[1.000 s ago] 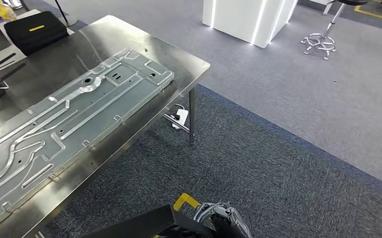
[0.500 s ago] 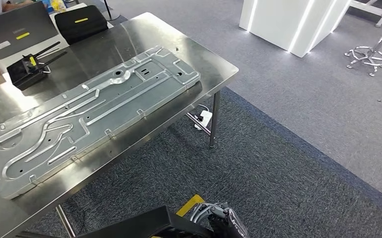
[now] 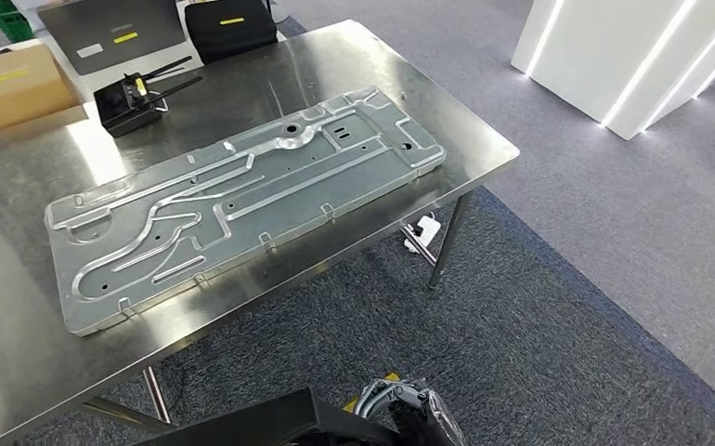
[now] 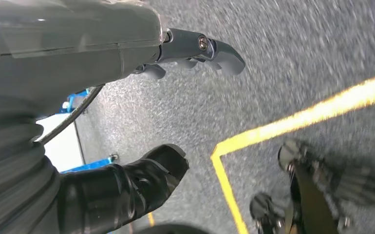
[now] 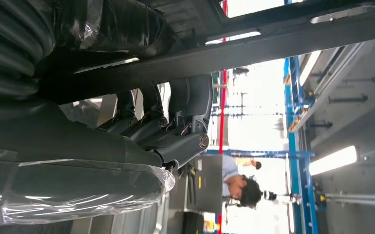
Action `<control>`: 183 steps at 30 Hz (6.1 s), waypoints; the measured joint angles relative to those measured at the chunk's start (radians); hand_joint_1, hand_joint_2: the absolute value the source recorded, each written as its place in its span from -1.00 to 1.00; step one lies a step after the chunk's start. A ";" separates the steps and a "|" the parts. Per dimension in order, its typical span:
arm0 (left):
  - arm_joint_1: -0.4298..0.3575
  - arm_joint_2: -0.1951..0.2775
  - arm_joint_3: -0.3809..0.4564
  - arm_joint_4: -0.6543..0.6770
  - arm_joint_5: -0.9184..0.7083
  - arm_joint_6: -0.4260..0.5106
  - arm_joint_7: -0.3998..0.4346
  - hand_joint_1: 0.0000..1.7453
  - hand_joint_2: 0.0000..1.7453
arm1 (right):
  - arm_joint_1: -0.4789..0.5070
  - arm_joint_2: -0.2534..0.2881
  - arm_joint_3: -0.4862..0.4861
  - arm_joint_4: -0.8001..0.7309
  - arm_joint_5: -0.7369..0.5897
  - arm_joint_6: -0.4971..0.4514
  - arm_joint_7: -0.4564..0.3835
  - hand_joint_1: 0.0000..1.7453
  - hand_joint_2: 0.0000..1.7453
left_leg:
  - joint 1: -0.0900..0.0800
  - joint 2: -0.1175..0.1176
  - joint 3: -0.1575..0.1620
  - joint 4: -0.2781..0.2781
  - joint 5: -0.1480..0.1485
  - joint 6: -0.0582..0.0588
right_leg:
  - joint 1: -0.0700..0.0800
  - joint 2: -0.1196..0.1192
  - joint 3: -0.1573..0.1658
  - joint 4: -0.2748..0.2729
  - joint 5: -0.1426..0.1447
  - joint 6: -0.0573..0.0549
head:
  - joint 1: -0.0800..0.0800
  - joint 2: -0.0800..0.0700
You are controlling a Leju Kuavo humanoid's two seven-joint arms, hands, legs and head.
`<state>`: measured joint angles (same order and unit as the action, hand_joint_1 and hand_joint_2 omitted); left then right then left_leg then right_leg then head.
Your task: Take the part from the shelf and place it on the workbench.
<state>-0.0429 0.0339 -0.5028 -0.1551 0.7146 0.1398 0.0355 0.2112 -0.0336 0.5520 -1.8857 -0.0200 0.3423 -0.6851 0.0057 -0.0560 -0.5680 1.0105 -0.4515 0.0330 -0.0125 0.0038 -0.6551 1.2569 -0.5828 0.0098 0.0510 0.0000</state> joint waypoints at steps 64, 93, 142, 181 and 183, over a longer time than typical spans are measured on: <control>-0.001 0.006 -0.025 0.000 0.014 -0.007 0.000 -1.00 1.00 | -0.042 -0.013 0.014 0.049 -0.101 -0.019 0.141 1.00 1.00 | 0.001 0.036 0.010 0.006 -0.015 -0.007 | 0.004 0.000 0.057 -0.161 0.092 -0.003 | -0.002 0.000; -0.016 0.024 -0.119 0.000 -0.018 -0.059 -0.012 -1.00 1.00 | -0.689 0.035 -0.011 0.426 -0.344 -0.233 0.538 1.00 1.00 | 0.003 0.048 -0.019 0.013 0.002 -0.002 | 0.004 -0.008 -0.038 -0.033 0.075 0.002 | -0.002 0.000; -0.034 0.033 -0.293 0.000 -0.035 -0.072 -0.009 -1.00 1.00 | -1.264 0.006 0.068 0.775 1.583 -0.849 1.070 1.00 1.00 | 0.003 0.049 -0.057 0.033 0.022 -0.038 | 0.015 0.000 0.035 -0.216 0.139 -0.035 | -0.003 0.000; -0.049 0.032 -0.355 0.003 -0.030 -0.068 0.000 -1.00 1.00 | -1.306 -0.168 0.539 0.960 1.586 -0.989 1.264 1.00 1.00 | 0.001 0.054 -0.042 -0.010 0.040 0.003 | 0.006 0.002 -0.047 -0.010 0.016 0.001 | -0.001 0.000; -0.051 0.031 -0.356 0.003 -0.029 -0.068 0.000 -1.00 1.00 | -1.303 -0.168 0.543 0.964 1.586 -0.988 1.264 1.00 1.00 | 0.003 0.054 -0.040 -0.007 0.034 0.002 | -0.002 0.001 -0.095 0.054 0.016 0.009 | -0.001 0.000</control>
<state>-0.0939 0.0653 -0.8583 -0.1518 0.6856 0.0715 0.0357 -1.0915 -0.2018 1.0950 -0.9217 1.5656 -0.6458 0.5791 0.0087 -0.0025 -0.6080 1.0040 -0.4175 0.0353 -0.0150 0.0051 -0.7497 1.3111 -0.5670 0.0183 0.0503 0.0000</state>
